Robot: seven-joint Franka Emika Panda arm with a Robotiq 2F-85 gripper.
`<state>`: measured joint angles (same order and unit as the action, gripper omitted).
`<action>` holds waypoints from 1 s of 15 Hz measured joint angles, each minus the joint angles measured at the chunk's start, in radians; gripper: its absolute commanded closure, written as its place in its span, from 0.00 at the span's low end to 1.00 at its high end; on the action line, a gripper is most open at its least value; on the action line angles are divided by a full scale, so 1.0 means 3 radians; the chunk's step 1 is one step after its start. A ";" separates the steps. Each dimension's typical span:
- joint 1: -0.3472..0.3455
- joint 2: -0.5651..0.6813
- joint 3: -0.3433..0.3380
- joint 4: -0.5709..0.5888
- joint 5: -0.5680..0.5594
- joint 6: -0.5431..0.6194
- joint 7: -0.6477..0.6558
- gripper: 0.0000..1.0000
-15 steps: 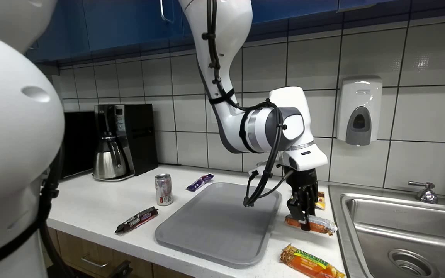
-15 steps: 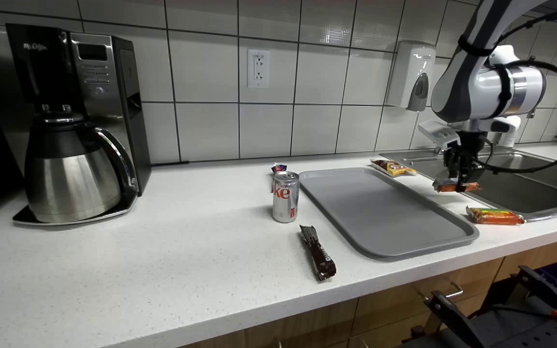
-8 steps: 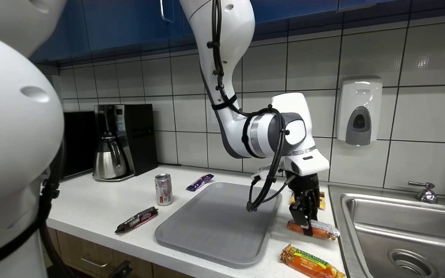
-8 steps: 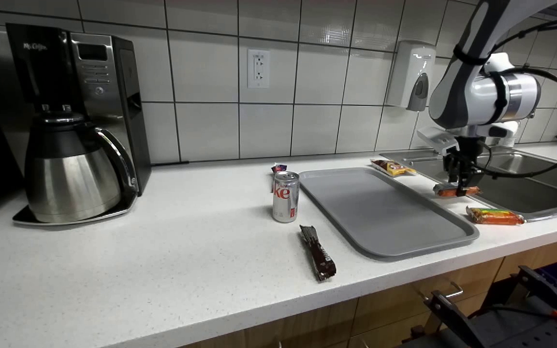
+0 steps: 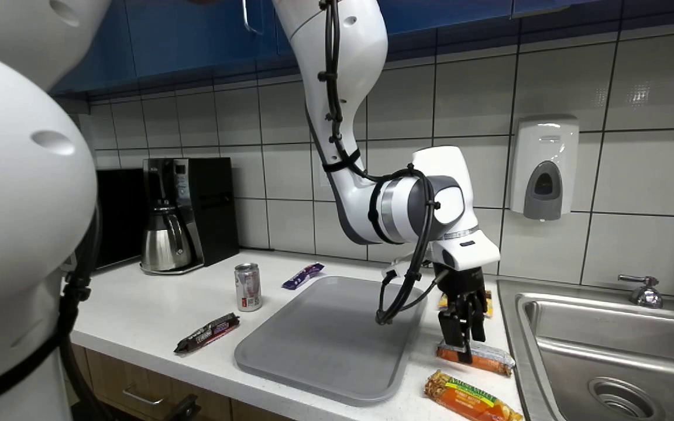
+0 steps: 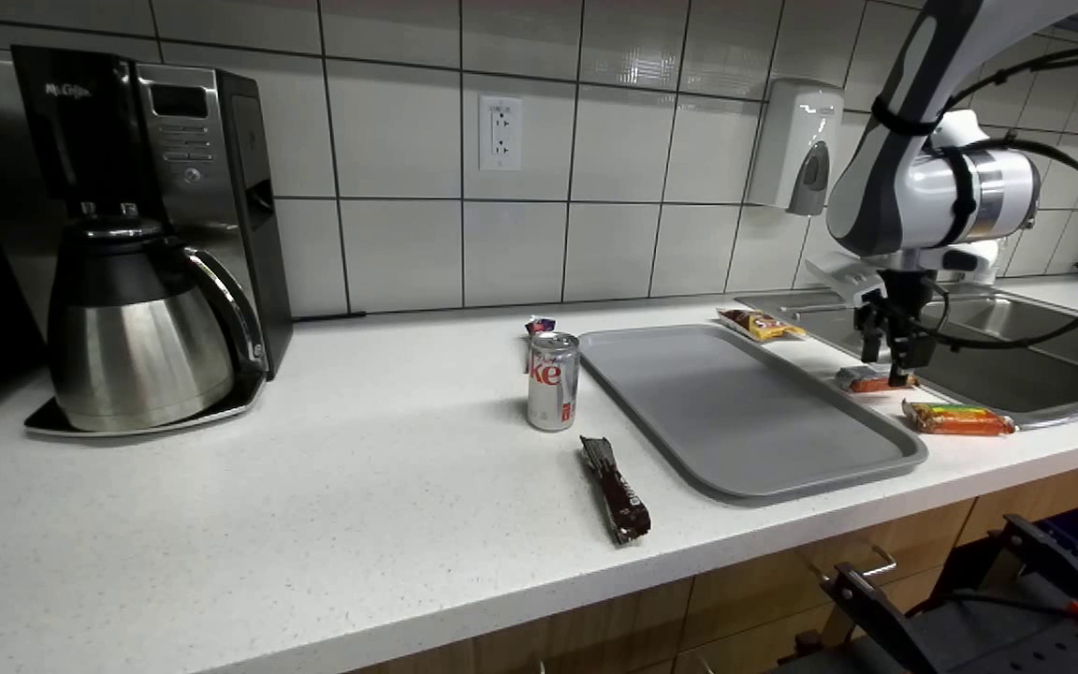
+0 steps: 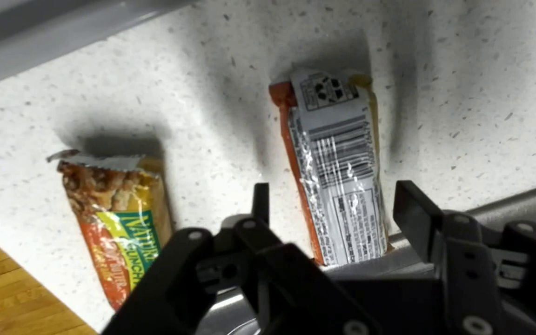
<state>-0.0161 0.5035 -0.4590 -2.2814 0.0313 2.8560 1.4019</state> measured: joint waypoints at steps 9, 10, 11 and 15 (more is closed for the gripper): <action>0.0040 -0.0052 -0.0005 0.0006 -0.0010 0.0000 -0.0081 0.00; 0.0061 -0.0068 -0.0018 -0.0003 -0.0028 0.0000 -0.0097 0.00; 0.0084 -0.0088 -0.0031 -0.0014 -0.0052 0.0000 -0.0112 0.00; 0.0142 -0.0211 -0.0040 -0.0099 -0.0146 -0.0001 -0.0211 0.00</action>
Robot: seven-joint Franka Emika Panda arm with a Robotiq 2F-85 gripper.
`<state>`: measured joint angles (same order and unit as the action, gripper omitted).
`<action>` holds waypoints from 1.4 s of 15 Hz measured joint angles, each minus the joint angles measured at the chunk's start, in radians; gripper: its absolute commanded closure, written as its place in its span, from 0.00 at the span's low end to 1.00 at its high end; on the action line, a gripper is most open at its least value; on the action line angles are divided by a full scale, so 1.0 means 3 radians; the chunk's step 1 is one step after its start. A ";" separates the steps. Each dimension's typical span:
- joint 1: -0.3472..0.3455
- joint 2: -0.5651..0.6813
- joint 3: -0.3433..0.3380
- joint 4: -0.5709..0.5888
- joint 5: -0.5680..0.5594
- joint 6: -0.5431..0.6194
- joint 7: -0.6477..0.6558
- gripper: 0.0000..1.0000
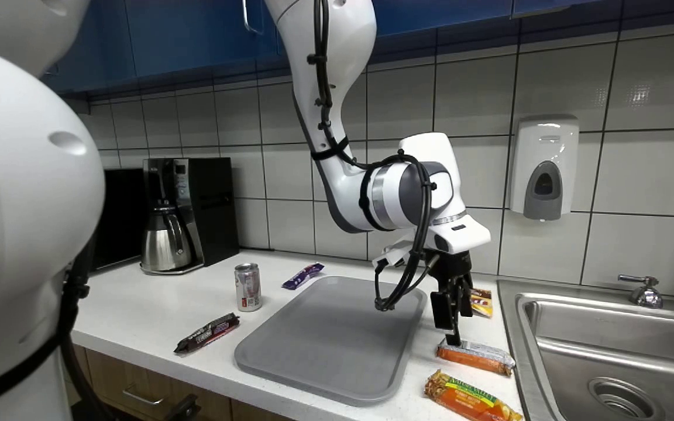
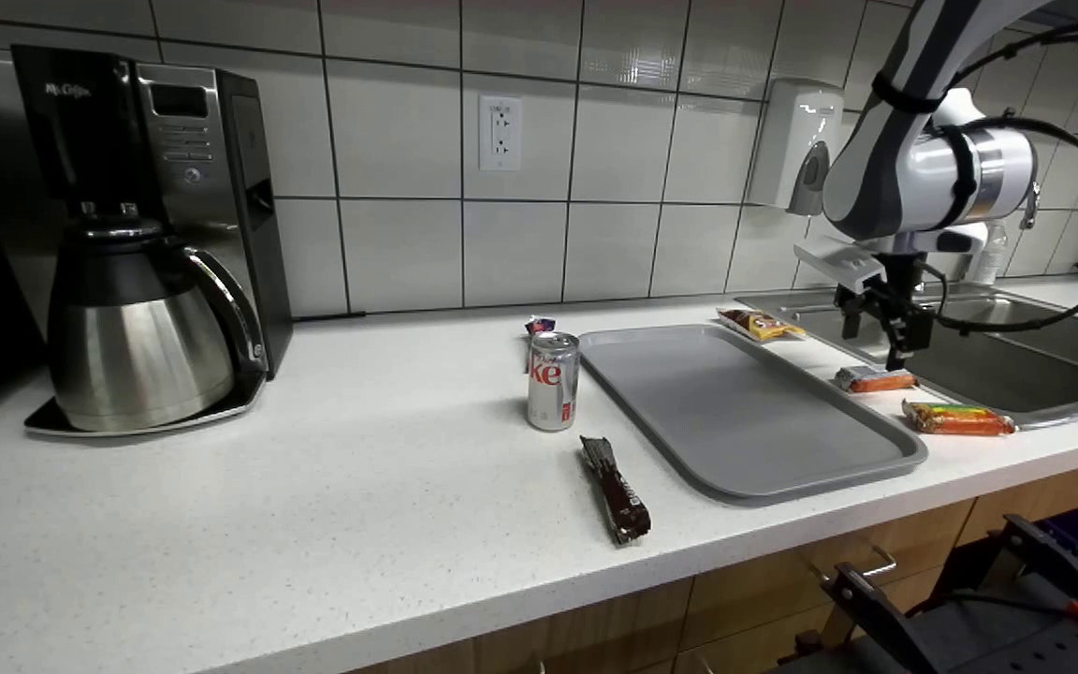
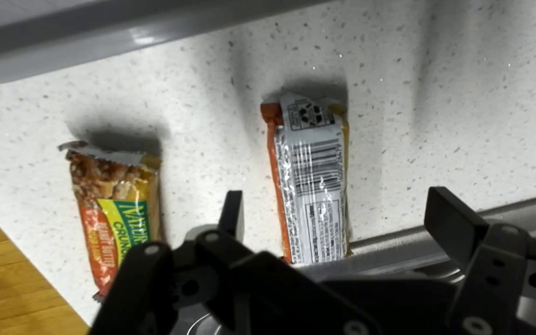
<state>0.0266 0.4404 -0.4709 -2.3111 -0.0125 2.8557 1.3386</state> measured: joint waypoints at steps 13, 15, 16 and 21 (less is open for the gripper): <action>0.0031 -0.0682 0.0176 -0.0500 -0.0215 -0.0065 -0.0732 0.00; 0.0028 -0.0800 0.0229 -0.0579 -0.0245 -0.0108 -0.0860 0.00; 0.0024 -0.0863 0.0264 -0.0616 -0.0245 -0.0147 -0.0936 0.00; -0.0082 -0.1216 0.0548 -0.0788 -0.0125 -0.0413 -0.1427 0.00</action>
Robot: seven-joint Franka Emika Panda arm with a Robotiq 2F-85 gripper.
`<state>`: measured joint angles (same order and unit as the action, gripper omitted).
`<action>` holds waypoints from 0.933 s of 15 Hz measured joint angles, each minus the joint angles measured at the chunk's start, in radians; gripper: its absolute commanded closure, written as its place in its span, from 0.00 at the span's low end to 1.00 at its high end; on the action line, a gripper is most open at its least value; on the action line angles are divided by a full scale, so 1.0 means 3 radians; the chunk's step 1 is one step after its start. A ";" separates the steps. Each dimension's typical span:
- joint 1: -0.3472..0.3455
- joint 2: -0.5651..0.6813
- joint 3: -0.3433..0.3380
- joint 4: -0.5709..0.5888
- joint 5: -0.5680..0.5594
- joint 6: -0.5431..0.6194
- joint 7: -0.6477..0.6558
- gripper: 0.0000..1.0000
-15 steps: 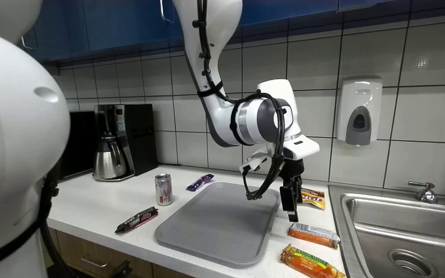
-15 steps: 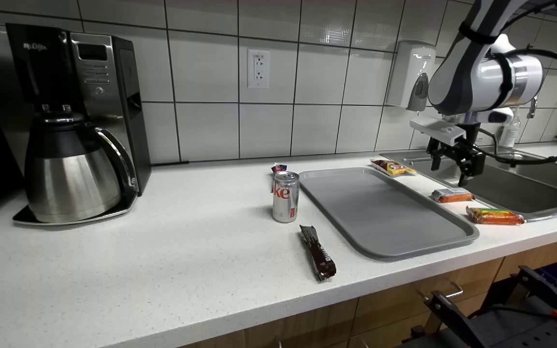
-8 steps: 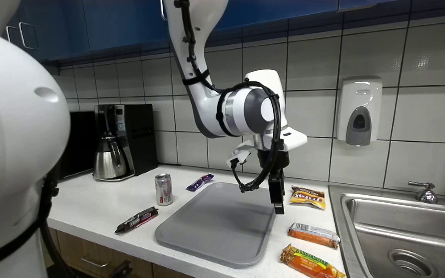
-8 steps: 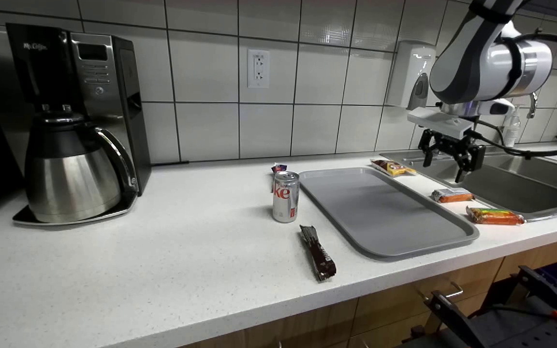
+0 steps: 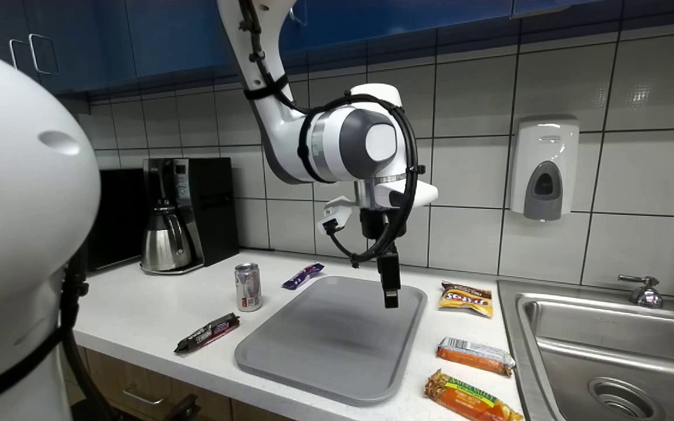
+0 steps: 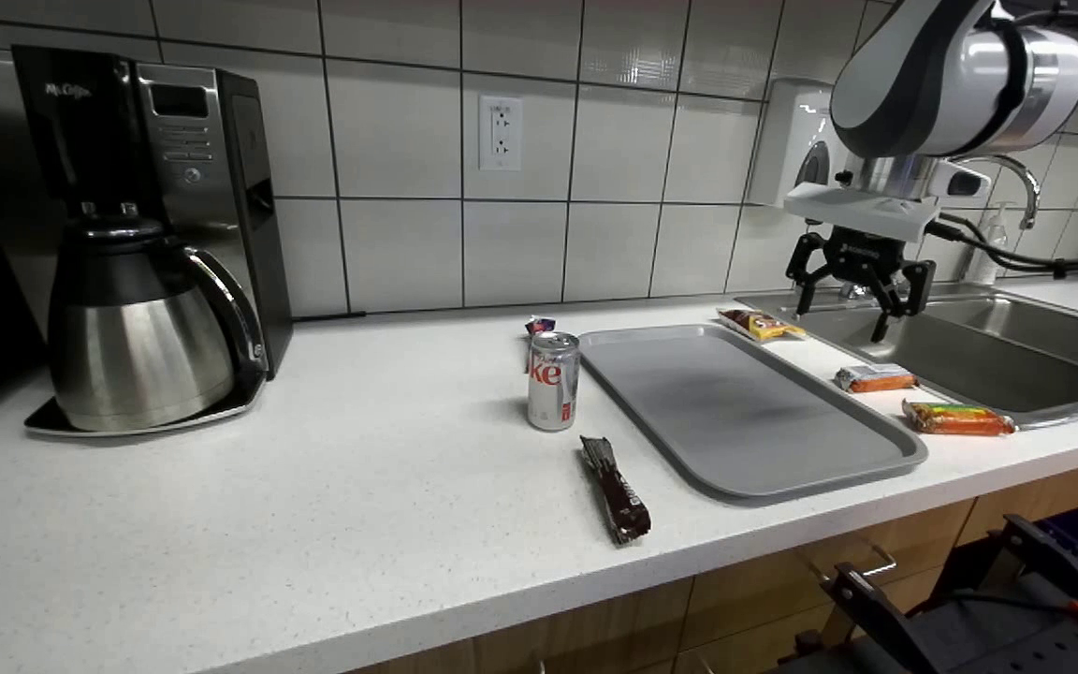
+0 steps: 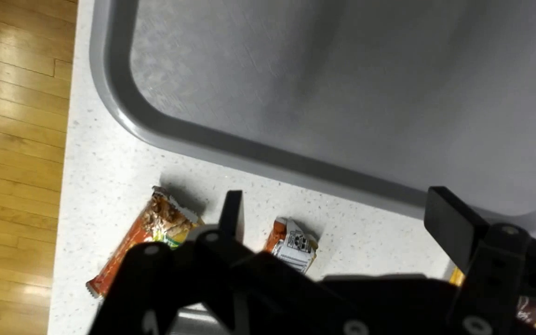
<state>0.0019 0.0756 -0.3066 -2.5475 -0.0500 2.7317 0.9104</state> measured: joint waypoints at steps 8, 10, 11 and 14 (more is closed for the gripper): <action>-0.0093 -0.0525 0.0287 -0.0178 0.0268 -0.0484 -0.0818 0.00; -0.0100 -0.0635 0.0331 -0.0213 0.0329 -0.0598 -0.0966 0.00; -0.0101 -0.0692 0.0352 -0.0229 0.0360 -0.0663 -0.1039 0.00; -0.0105 -0.0876 0.0409 -0.0288 0.0407 -0.0837 -0.1242 0.00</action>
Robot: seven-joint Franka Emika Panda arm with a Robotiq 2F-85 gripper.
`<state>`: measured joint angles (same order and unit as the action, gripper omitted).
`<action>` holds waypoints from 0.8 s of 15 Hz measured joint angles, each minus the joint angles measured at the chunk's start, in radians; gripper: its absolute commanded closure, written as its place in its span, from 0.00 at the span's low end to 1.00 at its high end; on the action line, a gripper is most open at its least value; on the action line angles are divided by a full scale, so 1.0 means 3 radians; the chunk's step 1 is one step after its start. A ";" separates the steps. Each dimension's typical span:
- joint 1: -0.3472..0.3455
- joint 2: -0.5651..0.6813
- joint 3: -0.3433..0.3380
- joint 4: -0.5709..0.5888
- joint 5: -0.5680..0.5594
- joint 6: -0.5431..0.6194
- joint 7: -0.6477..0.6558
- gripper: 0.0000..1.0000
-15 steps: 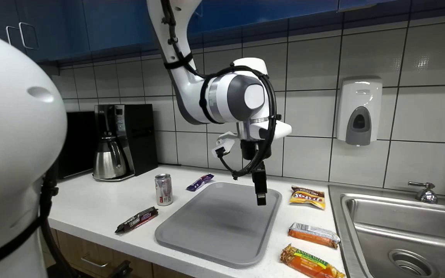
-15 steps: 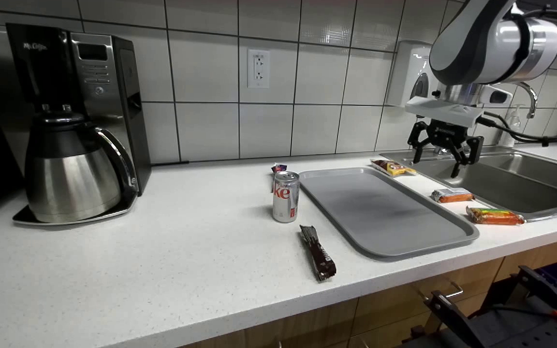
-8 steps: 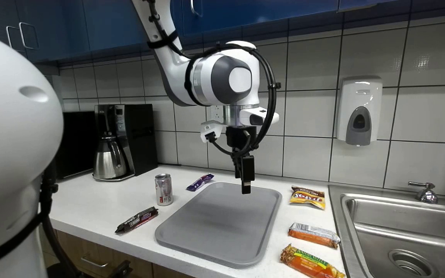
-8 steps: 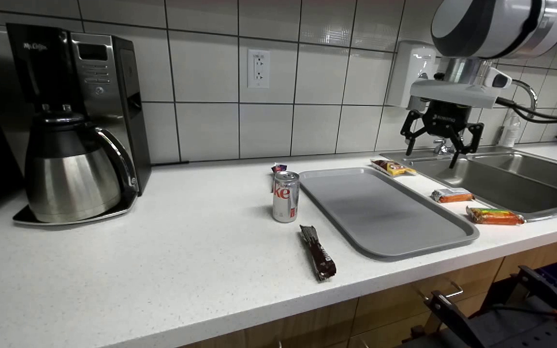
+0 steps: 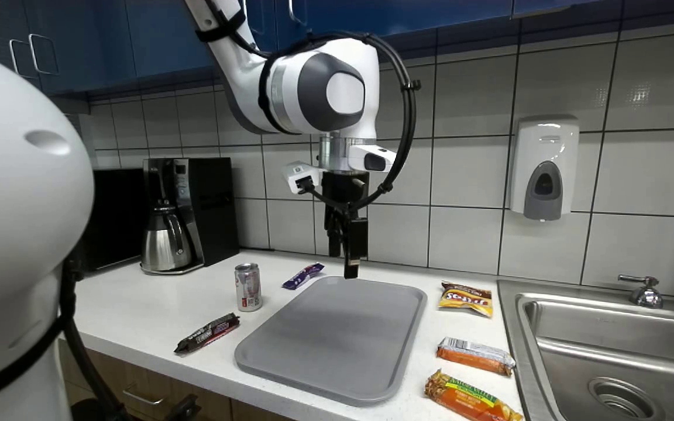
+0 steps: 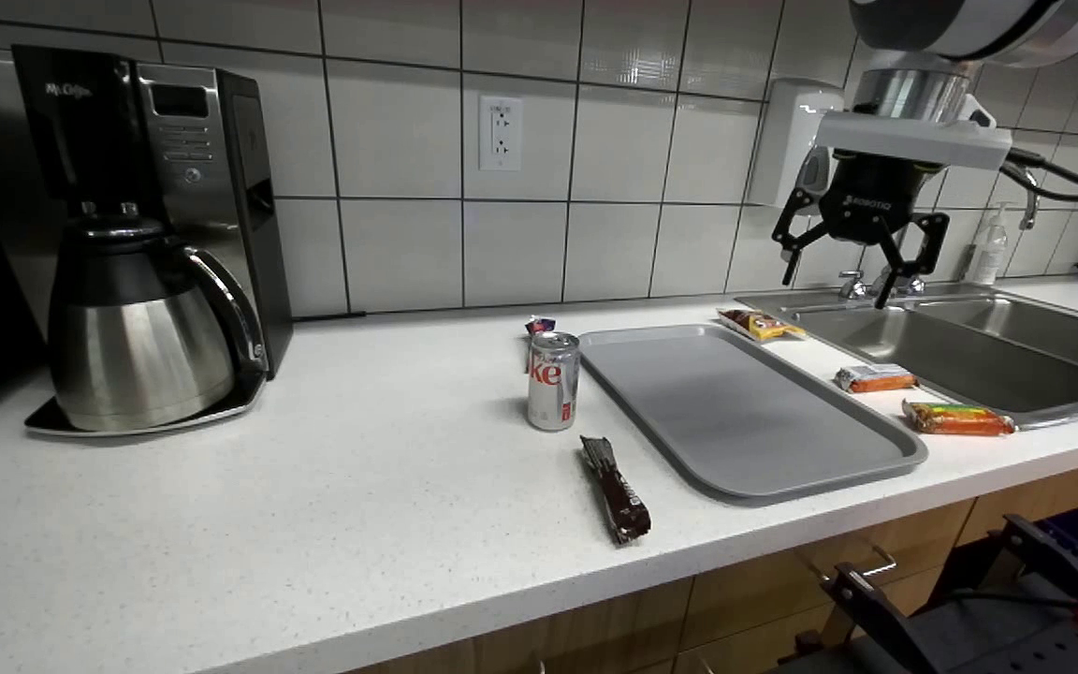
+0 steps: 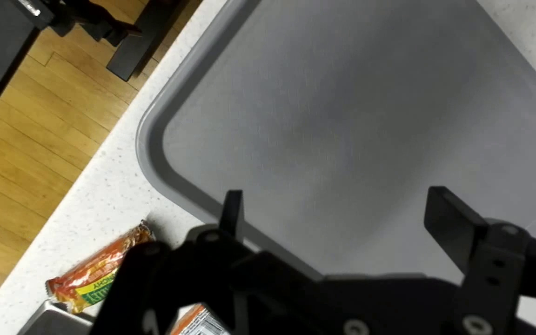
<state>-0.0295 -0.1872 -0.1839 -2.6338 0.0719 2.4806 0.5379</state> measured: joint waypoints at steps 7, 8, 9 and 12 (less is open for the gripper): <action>-0.0003 -0.0446 0.0123 -0.0145 0.0003 -0.0324 -0.0375 0.00; -0.0003 -0.0508 0.0140 -0.0162 0.0004 -0.0371 -0.0423 0.00; -0.0003 -0.0567 0.0154 -0.0177 0.0004 -0.0420 -0.0467 0.00; -0.0003 -0.0720 0.0177 -0.0202 0.0048 -0.0582 -0.0629 0.00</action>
<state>-0.0303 -0.4033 -0.1307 -2.6945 0.0863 2.3059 0.3492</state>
